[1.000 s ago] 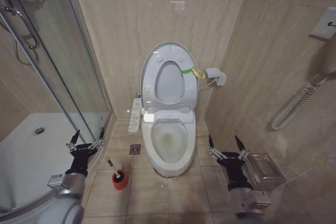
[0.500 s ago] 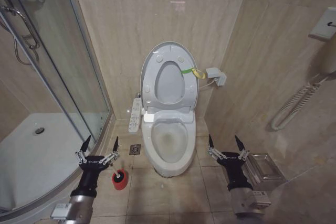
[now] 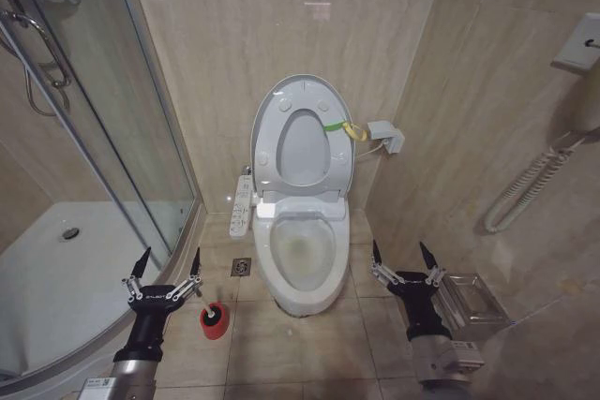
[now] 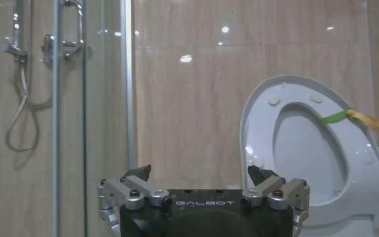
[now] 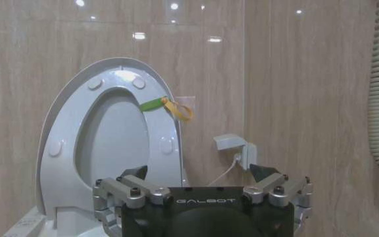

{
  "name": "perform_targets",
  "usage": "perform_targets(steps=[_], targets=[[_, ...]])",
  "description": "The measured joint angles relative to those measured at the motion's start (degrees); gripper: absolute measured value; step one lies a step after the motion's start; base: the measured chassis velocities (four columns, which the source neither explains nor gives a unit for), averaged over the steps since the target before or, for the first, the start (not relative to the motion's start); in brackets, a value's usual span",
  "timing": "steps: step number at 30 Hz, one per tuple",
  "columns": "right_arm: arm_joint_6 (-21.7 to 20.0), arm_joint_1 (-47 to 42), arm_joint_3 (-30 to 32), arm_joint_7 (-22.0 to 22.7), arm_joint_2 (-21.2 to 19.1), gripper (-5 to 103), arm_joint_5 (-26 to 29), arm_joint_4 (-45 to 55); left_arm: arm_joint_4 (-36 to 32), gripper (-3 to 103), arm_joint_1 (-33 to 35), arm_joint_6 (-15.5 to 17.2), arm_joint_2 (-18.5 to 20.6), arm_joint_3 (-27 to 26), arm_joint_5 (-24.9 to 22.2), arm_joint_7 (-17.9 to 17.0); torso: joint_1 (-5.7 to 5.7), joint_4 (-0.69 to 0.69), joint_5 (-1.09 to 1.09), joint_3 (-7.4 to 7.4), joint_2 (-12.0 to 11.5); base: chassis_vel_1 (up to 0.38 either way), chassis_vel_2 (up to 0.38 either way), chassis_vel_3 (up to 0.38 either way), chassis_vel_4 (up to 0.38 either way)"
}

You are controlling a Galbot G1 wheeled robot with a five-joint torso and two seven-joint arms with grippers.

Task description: Open the toilet lid, clean the toilet bowl with a toilet brush, close the toilet lid, and flush.

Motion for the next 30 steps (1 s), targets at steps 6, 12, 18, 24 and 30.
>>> perform_targets(steps=[6, 12, 18, 24, 30], targets=[[0.0, 0.0, 0.0, 0.0, 0.0, 100, 0.0, 0.0, 1.05, 99, -0.63, -0.01, -2.32, -0.43, 0.77, -0.39, 0.0, 0.0, 0.0, 0.0, 0.0, 0.0, 0.0, 0.0, 0.0], [0.0, 0.0, 0.0, 0.0, 0.0, 100, 0.0, 0.0, 1.39, 99, -0.77, -0.04, -3.91, 0.45, 1.73, -0.37, 0.0, 0.0, 0.0, 0.0, 0.0, 0.0, 0.0, 0.0, 0.0], [0.0, 0.0, 0.0, 0.0, 0.0, 100, 0.0, 0.0, 2.68, 99, -2.12, -0.26, -7.03, 4.3, 4.36, -0.34, 0.0, 0.0, 0.01, 0.0, 0.0, 0.0, 0.0, 0.0, 0.0], [0.0, 0.0, 0.0, 0.0, 0.0, 100, 0.0, 0.0, 4.36, 100, -3.06, -0.84, -7.97, 6.18, 5.61, -0.35, 0.0, 0.0, 0.0, 0.0, 0.0, 0.0, 0.0, 0.0, 0.0], [0.0, 0.0, 0.0, 0.0, 0.0, 100, 0.0, 0.0, 4.18, 99, -3.11, -0.78, -7.82, 6.18, 6.06, -0.22, 0.0, 0.0, 0.0, 0.0, 0.0, 0.0, 0.0, 0.0, 0.0]])
